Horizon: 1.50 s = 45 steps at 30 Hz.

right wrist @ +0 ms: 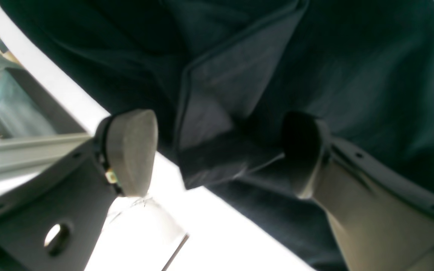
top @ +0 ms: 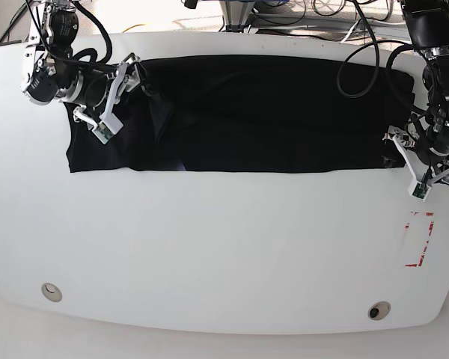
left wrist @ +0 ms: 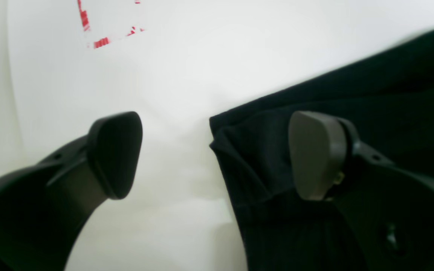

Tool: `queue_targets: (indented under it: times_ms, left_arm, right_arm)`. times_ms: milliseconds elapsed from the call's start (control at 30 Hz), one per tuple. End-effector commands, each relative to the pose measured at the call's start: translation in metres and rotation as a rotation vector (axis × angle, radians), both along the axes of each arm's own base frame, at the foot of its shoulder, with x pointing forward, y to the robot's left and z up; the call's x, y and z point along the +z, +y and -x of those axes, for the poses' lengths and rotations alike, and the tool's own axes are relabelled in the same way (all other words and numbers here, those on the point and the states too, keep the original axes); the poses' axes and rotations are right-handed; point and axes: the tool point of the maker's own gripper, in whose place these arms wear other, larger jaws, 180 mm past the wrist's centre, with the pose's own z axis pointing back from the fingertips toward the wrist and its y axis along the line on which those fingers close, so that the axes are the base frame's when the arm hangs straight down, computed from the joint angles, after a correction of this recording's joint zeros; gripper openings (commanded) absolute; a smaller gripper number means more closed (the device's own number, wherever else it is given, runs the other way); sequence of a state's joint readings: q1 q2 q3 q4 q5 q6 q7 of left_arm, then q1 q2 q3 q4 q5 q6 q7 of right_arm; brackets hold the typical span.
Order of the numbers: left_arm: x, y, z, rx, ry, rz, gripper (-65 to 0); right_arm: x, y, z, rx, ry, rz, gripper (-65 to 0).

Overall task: Layout the t-shirt on the table in an organized manner, then fold the t-shirt properly
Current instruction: 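Pull the shirt end with the right gripper toward the right arm's base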

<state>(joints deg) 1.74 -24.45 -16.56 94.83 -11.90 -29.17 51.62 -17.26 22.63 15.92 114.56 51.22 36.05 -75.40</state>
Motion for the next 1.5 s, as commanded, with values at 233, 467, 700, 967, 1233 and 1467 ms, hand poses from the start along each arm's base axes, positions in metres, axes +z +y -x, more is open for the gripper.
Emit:
queue_targets:
  times_ms: [233, 467, 700, 967, 1233, 1467]
  left_arm:
    - [0.014, 0.005, -0.006, -0.004, -0.041, -0.018, -8.9]
    - [0.015, 0.005, -0.007, -0.006, -0.043, -0.018, -8.9]
    - [0.012, -0.001, -0.007, -0.005, -0.044, -0.002, -8.9]
    - [0.012, -0.001, -0.007, -0.005, -0.044, -0.002, -8.9]
    - [0.013, -0.001, -0.008, -0.005, -0.046, -0.002, -8.9]
    - [0.012, -0.001, -0.007, -0.005, -0.044, -0.002, -8.9]
  right_arm:
    - [0.024, -0.013, -0.057, -0.063, -0.197, 0.062, -16.2]
    - [0.011, -0.033, -0.079, -0.093, -0.216, 0.183, -36.1]
    - [-0.011, -0.018, -0.079, -0.025, -0.217, 0.219, -53.3]
    - [-0.029, 0.002, -0.053, 0.023, -0.175, 0.197, -54.7]
    - [-0.03, 0.015, -0.017, 0.062, -0.153, 0.184, -54.5]
    - [-0.037, 0.024, 0.013, 0.073, -0.103, 0.165, -54.5]
